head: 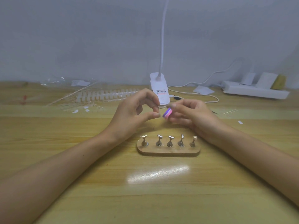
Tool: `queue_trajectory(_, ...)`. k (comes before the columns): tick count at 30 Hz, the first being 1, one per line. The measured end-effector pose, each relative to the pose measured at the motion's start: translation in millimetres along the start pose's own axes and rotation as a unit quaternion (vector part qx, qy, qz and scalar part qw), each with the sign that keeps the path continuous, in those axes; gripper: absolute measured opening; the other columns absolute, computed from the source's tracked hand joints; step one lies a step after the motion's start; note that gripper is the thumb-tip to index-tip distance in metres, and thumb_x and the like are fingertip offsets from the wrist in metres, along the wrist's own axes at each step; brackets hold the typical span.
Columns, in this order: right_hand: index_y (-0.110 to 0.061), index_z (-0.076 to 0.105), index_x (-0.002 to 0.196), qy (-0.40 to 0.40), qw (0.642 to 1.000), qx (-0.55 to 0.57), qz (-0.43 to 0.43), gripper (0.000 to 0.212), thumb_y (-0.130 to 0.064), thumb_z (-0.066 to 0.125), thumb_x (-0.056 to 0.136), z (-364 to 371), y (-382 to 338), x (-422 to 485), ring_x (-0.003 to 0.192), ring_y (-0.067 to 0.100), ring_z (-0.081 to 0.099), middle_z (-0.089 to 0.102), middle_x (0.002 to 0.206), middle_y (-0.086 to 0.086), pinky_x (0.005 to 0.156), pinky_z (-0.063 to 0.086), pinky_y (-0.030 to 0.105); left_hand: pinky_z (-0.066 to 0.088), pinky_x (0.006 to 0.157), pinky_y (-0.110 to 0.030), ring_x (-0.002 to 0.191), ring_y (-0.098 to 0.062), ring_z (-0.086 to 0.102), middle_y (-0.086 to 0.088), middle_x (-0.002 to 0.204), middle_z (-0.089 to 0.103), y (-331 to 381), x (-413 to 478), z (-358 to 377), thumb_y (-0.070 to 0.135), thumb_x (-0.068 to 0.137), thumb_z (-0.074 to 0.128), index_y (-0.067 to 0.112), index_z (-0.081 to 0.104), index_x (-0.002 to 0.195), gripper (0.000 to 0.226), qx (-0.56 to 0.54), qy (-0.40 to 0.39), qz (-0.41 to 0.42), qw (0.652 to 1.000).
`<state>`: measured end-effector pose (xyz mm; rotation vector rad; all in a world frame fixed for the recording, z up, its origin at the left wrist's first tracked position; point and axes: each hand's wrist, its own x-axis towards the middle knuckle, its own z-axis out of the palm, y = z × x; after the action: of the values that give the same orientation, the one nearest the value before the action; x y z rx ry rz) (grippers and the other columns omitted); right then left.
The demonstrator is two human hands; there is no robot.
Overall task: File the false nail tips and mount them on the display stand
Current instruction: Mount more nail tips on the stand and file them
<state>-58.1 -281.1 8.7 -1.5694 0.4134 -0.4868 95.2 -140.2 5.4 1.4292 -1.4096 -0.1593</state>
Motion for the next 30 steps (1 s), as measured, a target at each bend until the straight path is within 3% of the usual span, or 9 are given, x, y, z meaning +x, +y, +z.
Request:
queue_trajectory(3,0.002,0.069,0.096,-0.057,0.997,-0.049,0.018,0.018,-0.015,0.070,0.091,1.9,-0.7,-1.1,0.090,0.030,0.073,0.072,0.093,0.022,0.080,0.060,0.030,0.029,0.054,-0.027,0.058,-0.033,0.031,0.007,0.081,0.069,0.1,0.0,-0.1,0.009,0.085,0.074,0.017,0.060,0.095,0.019,-0.002,-0.002,0.001,1.000)
queue_trajectory(6,-0.003,0.069,0.090,-0.005,1.000,-0.008,0.002,0.013,-0.015,0.067,0.093,0.5,-0.8,-0.4,0.086,0.022,0.073,0.075,0.089,0.016,0.076,0.059,0.026,0.030,0.054,-0.026,0.058,-0.030,0.031,0.008,0.081,0.069,-0.9,-0.1,0.5,0.009,0.085,0.074,0.018,0.060,0.095,0.020,-0.002,-0.001,-0.001,1.000)
queue_trajectory(10,0.000,0.069,0.096,-0.056,0.997,-0.046,0.016,0.015,-0.014,0.071,0.090,2.3,-0.2,-1.5,0.092,0.033,0.073,0.071,0.100,0.027,0.079,0.059,0.029,0.029,0.054,-0.025,0.057,-0.029,0.030,0.006,0.082,0.070,-2.5,0.0,-0.4,0.011,0.085,0.074,0.018,0.060,0.095,0.019,-0.009,-0.002,-0.003,1.000)
queue_trajectory(13,0.005,0.067,0.103,-0.012,1.000,-0.013,0.000,0.022,-0.014,0.068,0.091,-0.5,0.3,0.3,0.094,0.027,0.072,0.072,0.104,0.025,0.080,0.058,0.027,0.029,0.055,-0.029,0.056,-0.030,0.028,0.005,0.083,0.070,-4.2,0.5,-0.6,0.011,0.085,0.075,0.020,0.059,0.095,0.021,-0.027,0.001,-0.010,1.000)
queue_trajectory(16,0.010,0.064,0.107,-0.044,0.999,-0.008,0.017,0.028,-0.013,0.066,0.092,-3.9,-2.9,0.5,0.095,0.028,0.071,0.071,0.106,0.025,0.086,0.058,0.032,0.029,0.053,-0.030,0.055,-0.029,0.027,0.006,0.082,0.070,-3.7,-0.6,-0.5,0.014,0.085,0.075,0.021,0.059,0.095,0.021,-0.028,-0.013,-0.002,1.000)
queue_trajectory(21,0.003,0.068,0.101,-0.068,0.997,-0.039,0.023,0.026,-0.017,0.071,0.085,-1.3,-3.4,-0.4,0.101,0.041,0.069,0.070,0.105,0.029,0.091,0.058,0.040,0.031,0.054,-0.025,0.056,-0.031,0.028,0.008,0.085,0.071,-4.0,-0.1,-0.9,0.014,0.085,0.075,0.021,0.058,0.098,0.022,-0.031,0.008,-0.011,0.999)
queue_trajectory(26,0.002,0.067,0.099,-0.032,0.999,0.018,-0.001,0.028,-0.021,0.070,0.082,-3.2,-1.3,-0.1,0.091,0.026,0.072,0.075,0.096,0.019,0.078,0.058,0.026,0.030,0.053,-0.026,0.055,-0.032,0.028,0.009,0.083,0.069,-2.8,0.0,-0.7,0.012,0.085,0.074,0.021,0.059,0.096,0.021,-0.026,-0.002,-0.006,1.000)
queue_trajectory(30,0.002,0.067,0.100,-0.087,0.996,-0.013,0.005,0.024,-0.016,0.071,0.084,-1.7,0.5,-0.3,0.094,0.031,0.072,0.074,0.097,0.020,0.085,0.059,0.034,0.031,0.053,-0.026,0.055,-0.034,0.030,0.008,0.084,0.070,-2.4,0.1,-0.5,0.013,0.085,0.075,0.020,0.059,0.096,0.021,-0.019,0.003,-0.005,1.000)
